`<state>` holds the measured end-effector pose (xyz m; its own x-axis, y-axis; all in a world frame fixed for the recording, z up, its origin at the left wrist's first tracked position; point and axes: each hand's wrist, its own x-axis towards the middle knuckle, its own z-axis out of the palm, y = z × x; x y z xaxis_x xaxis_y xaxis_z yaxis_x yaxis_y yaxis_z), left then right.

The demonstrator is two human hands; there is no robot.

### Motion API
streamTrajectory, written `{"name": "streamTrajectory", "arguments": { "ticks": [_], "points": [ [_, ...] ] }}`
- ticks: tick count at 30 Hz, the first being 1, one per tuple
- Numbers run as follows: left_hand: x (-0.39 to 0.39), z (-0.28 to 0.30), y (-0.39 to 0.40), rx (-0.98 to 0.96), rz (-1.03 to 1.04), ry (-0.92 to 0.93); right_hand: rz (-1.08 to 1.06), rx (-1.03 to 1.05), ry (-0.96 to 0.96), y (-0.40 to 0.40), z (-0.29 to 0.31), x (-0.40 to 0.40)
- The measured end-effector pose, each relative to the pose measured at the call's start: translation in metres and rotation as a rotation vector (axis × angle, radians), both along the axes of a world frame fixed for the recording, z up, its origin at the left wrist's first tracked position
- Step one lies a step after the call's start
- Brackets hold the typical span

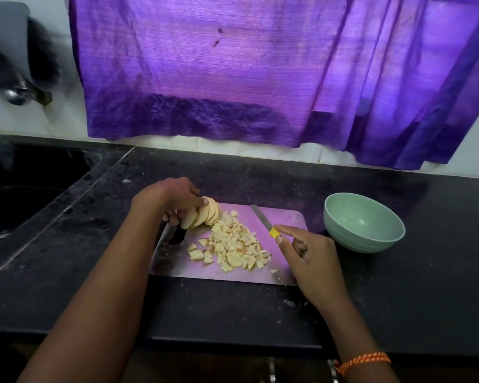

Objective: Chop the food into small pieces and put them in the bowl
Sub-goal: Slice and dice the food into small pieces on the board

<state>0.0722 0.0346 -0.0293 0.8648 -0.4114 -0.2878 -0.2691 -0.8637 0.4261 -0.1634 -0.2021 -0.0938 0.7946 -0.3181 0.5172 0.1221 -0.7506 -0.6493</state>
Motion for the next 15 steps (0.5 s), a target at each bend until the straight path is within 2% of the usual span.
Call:
{"name": "streamTrajectory", "arguments": {
  "ticks": [3, 7, 11, 15],
  "points": [
    [0.0004, 0.0003, -0.0010, -0.044, -0.016, 0.034, -0.002, 0.009, 0.023, -0.0005, -0.0002, -0.0001],
    [-0.0025, 0.0033, -0.0013, -0.030, -0.042, -0.020, 0.006, 0.003, 0.051, -0.0005, -0.0020, 0.0001],
    [0.0023, 0.0028, 0.0007, -0.104, -0.062, 0.052, 0.005, -0.001, 0.062, -0.0002, -0.0016, -0.0002],
    [0.0059, 0.0019, 0.0042, -0.087, -0.054, 0.064, 0.005, -0.009, 0.065, -0.0004, -0.0019, -0.0001]
  ]
}}
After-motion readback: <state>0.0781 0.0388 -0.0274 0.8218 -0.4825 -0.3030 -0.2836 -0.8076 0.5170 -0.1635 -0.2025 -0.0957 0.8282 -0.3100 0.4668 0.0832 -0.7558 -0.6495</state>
